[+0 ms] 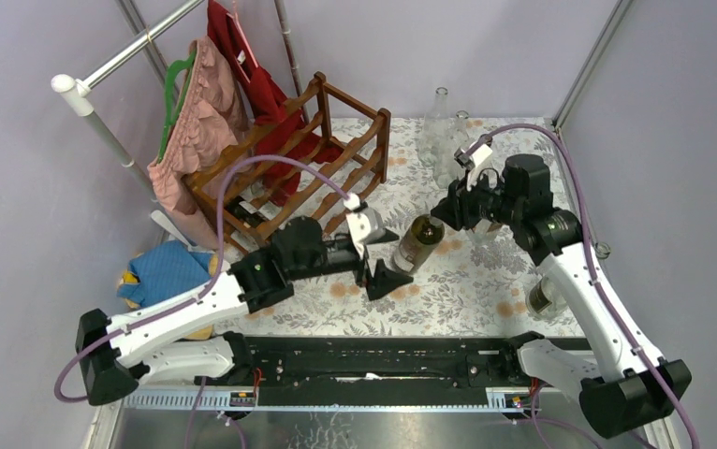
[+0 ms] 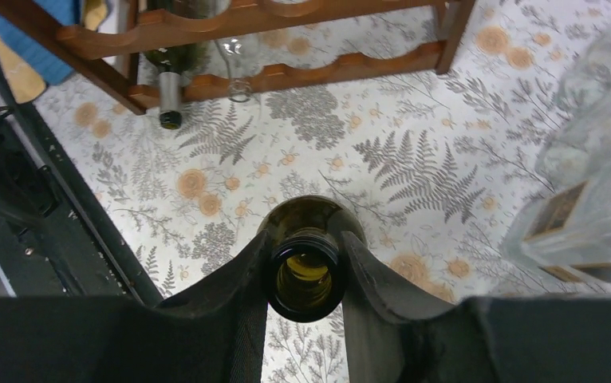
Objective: Put the wine bottle on the wine rack
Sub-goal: Pick up the wine bottle from the center of the board.
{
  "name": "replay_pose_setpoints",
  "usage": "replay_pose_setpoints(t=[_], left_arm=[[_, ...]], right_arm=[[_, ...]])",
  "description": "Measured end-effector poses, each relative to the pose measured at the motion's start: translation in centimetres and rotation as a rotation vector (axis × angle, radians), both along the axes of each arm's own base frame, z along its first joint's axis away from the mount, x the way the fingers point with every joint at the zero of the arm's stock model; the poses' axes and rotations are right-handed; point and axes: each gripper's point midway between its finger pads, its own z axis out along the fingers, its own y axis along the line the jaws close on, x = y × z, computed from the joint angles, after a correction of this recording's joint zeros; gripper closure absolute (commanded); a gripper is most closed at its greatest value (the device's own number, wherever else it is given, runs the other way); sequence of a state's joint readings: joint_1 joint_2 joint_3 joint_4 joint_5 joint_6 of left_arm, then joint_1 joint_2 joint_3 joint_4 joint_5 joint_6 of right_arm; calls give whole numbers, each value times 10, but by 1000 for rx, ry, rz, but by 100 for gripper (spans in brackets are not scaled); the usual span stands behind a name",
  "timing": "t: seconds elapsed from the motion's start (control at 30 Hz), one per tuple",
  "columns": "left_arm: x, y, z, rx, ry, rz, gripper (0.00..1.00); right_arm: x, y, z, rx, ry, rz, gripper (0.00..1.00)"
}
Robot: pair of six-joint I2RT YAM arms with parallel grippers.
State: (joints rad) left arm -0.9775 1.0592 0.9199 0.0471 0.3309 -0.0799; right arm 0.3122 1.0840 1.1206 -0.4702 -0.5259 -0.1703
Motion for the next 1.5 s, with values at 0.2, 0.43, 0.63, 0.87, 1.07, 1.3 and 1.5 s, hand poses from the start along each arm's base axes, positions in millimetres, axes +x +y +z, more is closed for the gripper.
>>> replay_pose_setpoints(t=[0.2,0.43,0.63,0.87,1.07,1.3,1.5], left_arm=[[-20,-12,-58,53,-26,23,1],[-15,-14,-104,145,-130,113,1],[7,-5,-102,200,-281,246,1],[17,25,-130,368,-458,273,1],[17,33,-119,383,-554,205,1],[22,30,-128,389,-548,123,1],[25,19,-155,447,-515,54,1]], right_arm=[[-26,13,-6,85,-67,125,100],[-55,19,-34,94,-49,262,100],[-67,17,-55,67,-3,301,100],[-70,16,-60,45,-21,340,100],[-74,14,-68,19,-15,363,100],[-77,13,-71,8,-10,377,100],[-77,13,-72,6,-11,385,100]])
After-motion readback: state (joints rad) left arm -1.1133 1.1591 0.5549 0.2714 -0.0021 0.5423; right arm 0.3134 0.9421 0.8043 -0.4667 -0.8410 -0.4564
